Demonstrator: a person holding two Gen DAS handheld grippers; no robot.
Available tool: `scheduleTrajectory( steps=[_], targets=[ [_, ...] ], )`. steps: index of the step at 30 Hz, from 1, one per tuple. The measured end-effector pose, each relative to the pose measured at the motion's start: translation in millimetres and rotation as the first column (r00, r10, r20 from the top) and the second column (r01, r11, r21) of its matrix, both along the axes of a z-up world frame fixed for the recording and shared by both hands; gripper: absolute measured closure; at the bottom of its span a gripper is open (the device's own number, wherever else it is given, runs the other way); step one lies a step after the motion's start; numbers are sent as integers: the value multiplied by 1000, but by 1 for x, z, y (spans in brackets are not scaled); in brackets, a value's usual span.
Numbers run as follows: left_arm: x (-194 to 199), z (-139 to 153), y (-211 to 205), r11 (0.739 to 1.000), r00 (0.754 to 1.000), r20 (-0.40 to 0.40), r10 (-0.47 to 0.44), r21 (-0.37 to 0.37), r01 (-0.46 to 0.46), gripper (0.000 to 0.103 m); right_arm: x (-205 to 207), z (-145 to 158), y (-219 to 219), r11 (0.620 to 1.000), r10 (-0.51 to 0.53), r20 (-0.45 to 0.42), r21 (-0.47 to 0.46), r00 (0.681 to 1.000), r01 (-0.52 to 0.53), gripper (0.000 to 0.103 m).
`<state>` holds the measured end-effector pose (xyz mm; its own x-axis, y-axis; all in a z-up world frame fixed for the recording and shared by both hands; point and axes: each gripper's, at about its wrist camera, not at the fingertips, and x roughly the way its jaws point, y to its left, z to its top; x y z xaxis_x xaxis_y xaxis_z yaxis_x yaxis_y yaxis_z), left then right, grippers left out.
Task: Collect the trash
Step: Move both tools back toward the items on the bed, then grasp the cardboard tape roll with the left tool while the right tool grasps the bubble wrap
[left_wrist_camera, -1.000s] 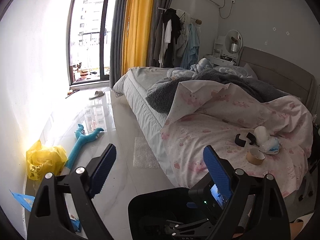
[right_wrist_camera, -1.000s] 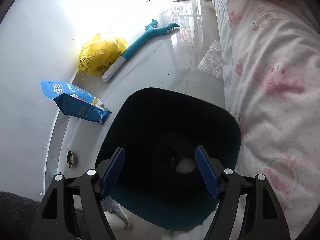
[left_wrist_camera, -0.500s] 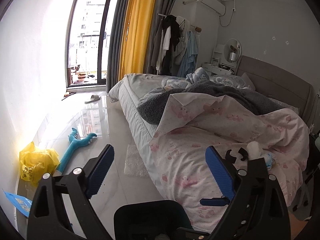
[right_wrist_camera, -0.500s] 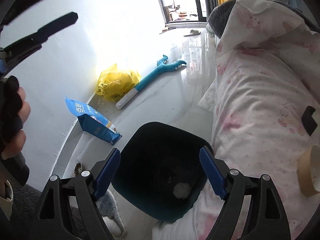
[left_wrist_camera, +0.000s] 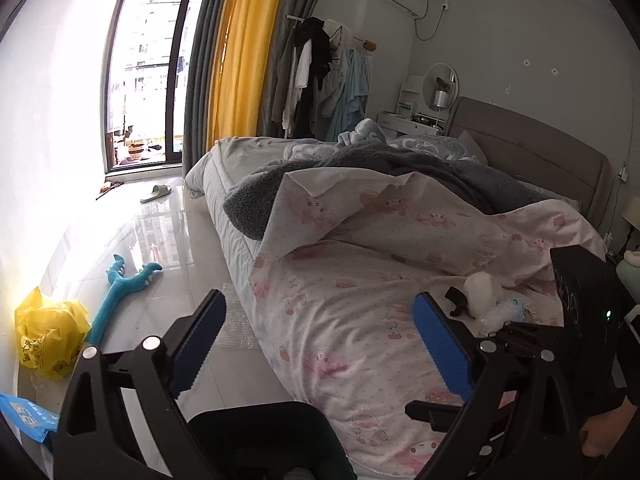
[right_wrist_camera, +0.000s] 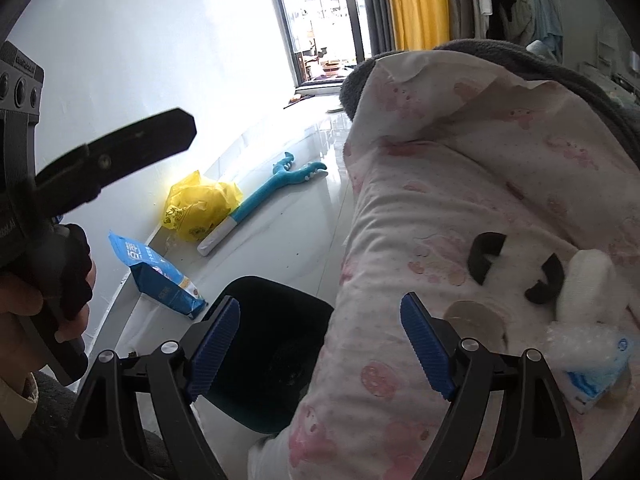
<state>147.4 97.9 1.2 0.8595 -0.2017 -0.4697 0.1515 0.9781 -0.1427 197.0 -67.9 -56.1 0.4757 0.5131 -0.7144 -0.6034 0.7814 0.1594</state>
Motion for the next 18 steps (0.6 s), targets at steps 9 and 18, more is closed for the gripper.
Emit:
scheduleTrajectory(
  steps=[9,18],
  targets=[
    [7,-13,-29,996,996,-8,-85,3,85,7,6,10,-53,978,-195,85,-52,977,200,17],
    [12,-30,-53,984,984,-42,-175,19,176,7,13,12,-88,939,-313,141,-106,939,329,16]
  ],
)
